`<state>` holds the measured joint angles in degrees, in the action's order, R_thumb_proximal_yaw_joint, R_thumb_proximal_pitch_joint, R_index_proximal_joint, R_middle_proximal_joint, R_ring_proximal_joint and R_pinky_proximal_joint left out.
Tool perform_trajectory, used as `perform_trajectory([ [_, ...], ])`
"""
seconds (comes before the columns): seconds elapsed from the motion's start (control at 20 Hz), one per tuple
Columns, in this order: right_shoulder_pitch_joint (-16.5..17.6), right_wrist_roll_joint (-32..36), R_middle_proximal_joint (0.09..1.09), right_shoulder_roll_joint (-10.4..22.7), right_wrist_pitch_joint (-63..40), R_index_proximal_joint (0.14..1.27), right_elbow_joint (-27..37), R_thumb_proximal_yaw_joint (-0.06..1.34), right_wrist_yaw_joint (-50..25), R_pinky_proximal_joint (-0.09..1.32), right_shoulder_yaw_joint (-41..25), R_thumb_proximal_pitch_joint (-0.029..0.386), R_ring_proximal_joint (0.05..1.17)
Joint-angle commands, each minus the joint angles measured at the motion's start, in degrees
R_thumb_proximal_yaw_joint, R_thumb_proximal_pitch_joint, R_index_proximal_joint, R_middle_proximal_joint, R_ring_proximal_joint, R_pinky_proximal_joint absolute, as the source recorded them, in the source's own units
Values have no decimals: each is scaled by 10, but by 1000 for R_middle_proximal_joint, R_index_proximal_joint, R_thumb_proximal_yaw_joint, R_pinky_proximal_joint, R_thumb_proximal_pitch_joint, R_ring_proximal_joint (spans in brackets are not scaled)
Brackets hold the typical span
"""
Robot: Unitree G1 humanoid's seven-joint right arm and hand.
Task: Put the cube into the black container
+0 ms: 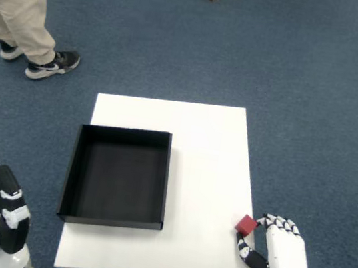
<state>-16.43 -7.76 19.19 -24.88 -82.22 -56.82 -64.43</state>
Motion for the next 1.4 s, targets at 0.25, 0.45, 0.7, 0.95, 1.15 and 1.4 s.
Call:
perform_trajectory([
  [0.25,-16,-10,315,6,-1,616,-4,747,-17,218,1,43,279],
  [0.45,-16,-14,316,5,-4,615,-3,748,-26,223,0,43,280],
  [0.7,-18,-18,317,3,-3,619,-4,752,-29,224,-1,44,280],
  [0.95,-20,-19,315,0,0,623,-5,760,-26,219,0,47,279],
  [1.15,-22,-22,315,-4,1,623,-4,760,-26,219,-1,47,280],
  [1.4,-24,-26,314,-6,2,658,-5,775,-22,213,-3,56,277],
])
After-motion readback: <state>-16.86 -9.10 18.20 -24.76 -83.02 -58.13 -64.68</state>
